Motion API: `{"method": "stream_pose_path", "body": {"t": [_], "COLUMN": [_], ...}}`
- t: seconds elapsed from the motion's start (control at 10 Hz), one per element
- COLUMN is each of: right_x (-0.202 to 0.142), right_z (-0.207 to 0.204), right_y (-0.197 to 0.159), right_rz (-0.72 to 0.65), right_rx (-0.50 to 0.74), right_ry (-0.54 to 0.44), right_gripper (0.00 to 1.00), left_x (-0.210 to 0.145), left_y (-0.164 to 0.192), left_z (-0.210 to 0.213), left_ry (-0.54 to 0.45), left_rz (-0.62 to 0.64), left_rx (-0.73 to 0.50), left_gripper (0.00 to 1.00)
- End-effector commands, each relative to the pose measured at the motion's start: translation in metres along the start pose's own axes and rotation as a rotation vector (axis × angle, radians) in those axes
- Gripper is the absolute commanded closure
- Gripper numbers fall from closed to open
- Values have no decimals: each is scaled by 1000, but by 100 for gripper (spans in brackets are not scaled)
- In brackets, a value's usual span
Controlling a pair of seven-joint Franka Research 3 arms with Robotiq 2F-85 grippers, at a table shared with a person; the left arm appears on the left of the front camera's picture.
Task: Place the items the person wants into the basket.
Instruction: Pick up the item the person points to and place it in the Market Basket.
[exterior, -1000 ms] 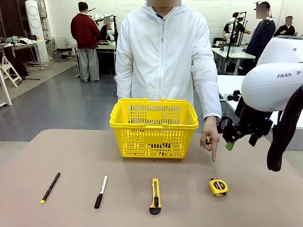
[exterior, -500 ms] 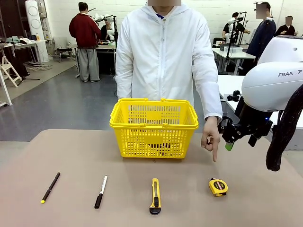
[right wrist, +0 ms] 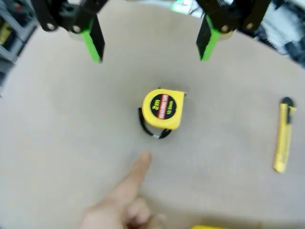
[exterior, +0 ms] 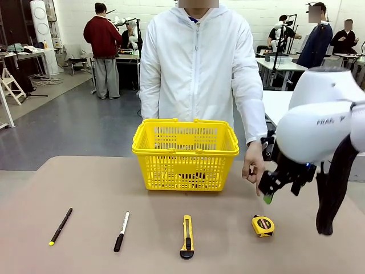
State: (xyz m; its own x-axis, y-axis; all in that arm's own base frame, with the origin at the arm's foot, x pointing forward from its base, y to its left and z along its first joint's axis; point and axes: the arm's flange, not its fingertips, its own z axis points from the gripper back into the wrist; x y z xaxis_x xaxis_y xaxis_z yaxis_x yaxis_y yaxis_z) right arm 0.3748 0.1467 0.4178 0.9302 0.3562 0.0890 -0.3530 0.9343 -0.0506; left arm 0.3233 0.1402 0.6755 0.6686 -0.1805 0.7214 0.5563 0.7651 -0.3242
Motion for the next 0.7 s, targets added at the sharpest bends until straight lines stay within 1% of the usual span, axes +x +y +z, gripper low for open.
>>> {"method": "stream_pose_path", "body": {"t": [0.0, 0.3, 0.4, 0.6], "right_x": [-7, -8, -5, -2], "right_z": [-23, -67, -78, -94], "right_y": [14, 29, 30, 30], "right_rz": [-12, 8, 15, 21], "right_rx": [-30, -58, -43, -41], "right_ry": [-26, -51, -32, -25], "right_gripper": [0, 0, 0, 0], "left_x": [-1, -1, -1, -1], "left_y": [0, 0, 0, 0], "left_z": [1, 1, 1, 1], "left_ry": [-14, -14, -14, -14], "left_rz": [-12, -12, -12, -12], "left_rx": [-16, -16, -16, -16], "left_gripper": [0, 0, 0, 0]}}
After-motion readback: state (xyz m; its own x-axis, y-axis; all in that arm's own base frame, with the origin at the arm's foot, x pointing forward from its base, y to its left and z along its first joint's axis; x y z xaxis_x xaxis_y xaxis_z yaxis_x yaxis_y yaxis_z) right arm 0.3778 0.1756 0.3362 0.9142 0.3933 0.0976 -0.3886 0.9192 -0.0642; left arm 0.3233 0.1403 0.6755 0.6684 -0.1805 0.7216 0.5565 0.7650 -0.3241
